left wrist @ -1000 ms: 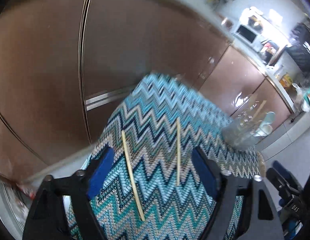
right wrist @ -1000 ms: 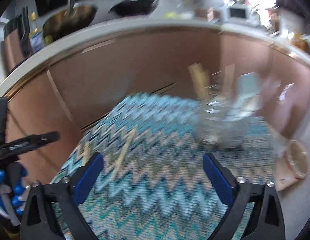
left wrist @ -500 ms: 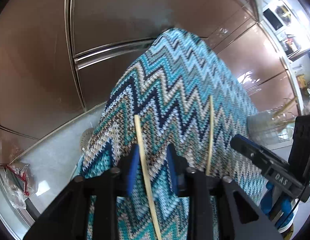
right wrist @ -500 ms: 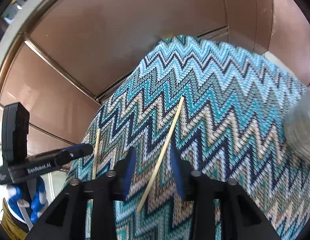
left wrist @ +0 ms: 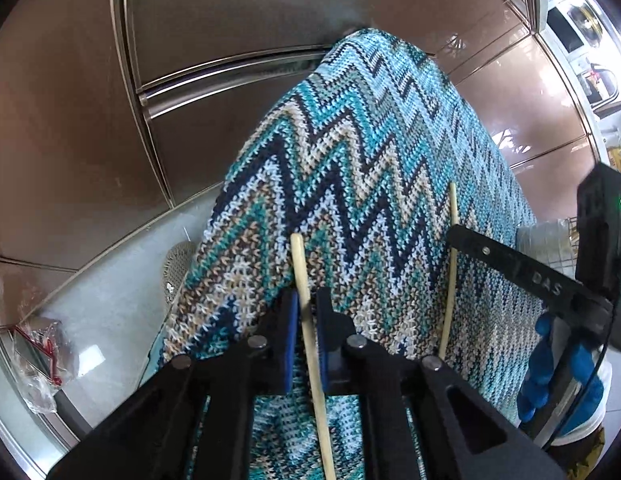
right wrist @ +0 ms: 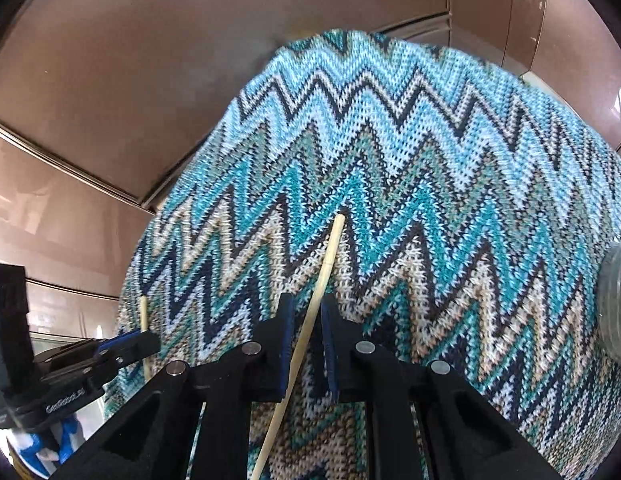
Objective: Organize utensils
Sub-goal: 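Grasp the last chopstick with the right tool while the left tool grasps the other, then carry both chopsticks into the wire holder and open both tools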
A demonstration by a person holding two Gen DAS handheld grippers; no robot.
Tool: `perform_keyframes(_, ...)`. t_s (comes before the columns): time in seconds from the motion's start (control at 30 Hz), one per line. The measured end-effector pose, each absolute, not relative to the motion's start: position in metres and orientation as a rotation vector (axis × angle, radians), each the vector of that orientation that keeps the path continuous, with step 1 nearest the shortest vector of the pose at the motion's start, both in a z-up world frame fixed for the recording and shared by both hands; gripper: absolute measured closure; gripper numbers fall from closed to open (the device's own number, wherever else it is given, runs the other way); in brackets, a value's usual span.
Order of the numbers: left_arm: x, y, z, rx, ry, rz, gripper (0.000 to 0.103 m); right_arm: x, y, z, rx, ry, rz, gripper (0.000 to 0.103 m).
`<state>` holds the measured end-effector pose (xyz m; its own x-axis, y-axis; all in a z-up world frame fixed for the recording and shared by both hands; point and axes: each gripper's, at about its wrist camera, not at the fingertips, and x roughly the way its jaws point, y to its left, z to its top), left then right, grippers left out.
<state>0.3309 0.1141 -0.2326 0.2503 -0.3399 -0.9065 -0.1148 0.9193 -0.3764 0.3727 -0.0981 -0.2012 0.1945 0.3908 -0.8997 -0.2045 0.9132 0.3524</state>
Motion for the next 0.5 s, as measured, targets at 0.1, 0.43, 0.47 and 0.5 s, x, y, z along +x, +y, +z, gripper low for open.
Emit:
perform_keyframes(0.1, 0.332, 0.111, -0.232, -0.380, 1.319, -0.156, 0.096, 0.378, -0.093, -0.205, 0.147, 1.317, 0.410, 0.091)
perform_keyframes(0.43, 0.324, 0.112, -0.222, -0.409, 1.259, -0.139, 0.098, 0.352, -0.106, -0.180, 0.181, 1.242, 0.429, 0.094)
perform_keyframes(0.47, 0.319, 0.113, -0.217, -0.419, 1.238, -0.147, 0.098, 0.344, -0.111, -0.170, 0.185, 1.216, 0.435, 0.095)
perform_keyframes(0.5, 0.315, 0.114, -0.211, -0.421, 1.222, -0.152, 0.098, 0.336, -0.115, -0.161, 0.186, 1.189, 0.440, 0.095)
